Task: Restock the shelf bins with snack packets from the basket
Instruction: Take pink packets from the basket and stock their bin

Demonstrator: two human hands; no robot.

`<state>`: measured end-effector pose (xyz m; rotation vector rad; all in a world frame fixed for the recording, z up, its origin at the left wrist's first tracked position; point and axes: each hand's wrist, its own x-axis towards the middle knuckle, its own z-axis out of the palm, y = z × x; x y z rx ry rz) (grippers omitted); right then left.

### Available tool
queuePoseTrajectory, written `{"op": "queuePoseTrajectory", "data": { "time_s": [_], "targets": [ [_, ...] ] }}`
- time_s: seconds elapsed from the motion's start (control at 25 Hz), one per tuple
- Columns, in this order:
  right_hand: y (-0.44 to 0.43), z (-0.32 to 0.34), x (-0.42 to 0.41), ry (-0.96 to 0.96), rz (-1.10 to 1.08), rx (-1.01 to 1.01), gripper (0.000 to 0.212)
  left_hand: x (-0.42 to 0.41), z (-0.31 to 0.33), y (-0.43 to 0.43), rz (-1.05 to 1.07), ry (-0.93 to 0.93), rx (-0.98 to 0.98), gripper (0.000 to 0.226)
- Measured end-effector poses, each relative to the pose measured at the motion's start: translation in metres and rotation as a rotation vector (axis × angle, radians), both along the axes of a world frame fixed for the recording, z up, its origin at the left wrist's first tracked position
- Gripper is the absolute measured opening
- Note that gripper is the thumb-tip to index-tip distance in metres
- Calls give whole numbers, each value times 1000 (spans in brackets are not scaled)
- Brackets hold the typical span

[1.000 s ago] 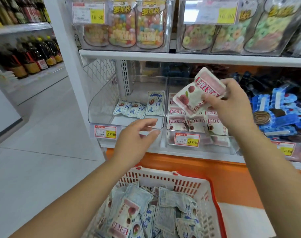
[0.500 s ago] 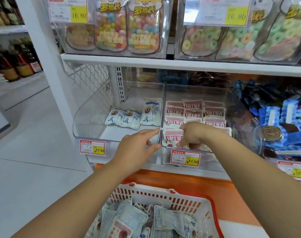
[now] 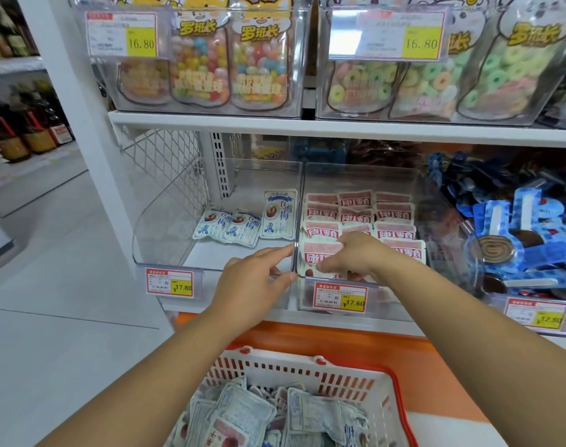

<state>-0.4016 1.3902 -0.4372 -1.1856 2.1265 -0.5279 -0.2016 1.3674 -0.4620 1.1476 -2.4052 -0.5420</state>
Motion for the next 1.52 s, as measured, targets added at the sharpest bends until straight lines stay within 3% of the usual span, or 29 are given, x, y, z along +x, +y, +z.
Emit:
{"op": "queuePoseTrajectory", "data": {
  "time_s": [0.12,0.16,0.36,0.52,0.64,0.84,1.08,1.32,1.44,1.52],
  "targets": [
    [-5,8,4,39,57,115,29,-1,-2,0,-1,0,-6,48],
    [-8,10,3,48,62,142,26,-1,-3,-1,-3,-1,-9,48],
    [-15,4,-5,-15,96,186,44,0,-5,-3,-5,-10,-29,48],
    [-11,4,-15,-90,105,123,41,1,-5,-4,-12,-6,-28,46],
    [-15,6,-16,-319,-10,36,35,1,-5,-4,-7,1,-26,46],
    [-27,-6,-6,-335,-161,3,37,0,-5,-3,-9,5,-22,46],
    [-24,-4,-12,-568,-364,-96,34,1,-7,-4,-3,-4,-29,46],
    [-23,-4,-6,-393,-409,-214,35,1,-8,-5,-2,-12,-49,48],
    [-19,6,3,-81,-225,-142,55,0,-8,-5,-7,-14,-55,48],
    [-15,20,3,76,-52,-60,53,0,-8,-5,-11,-7,-49,48]
  ]
}}
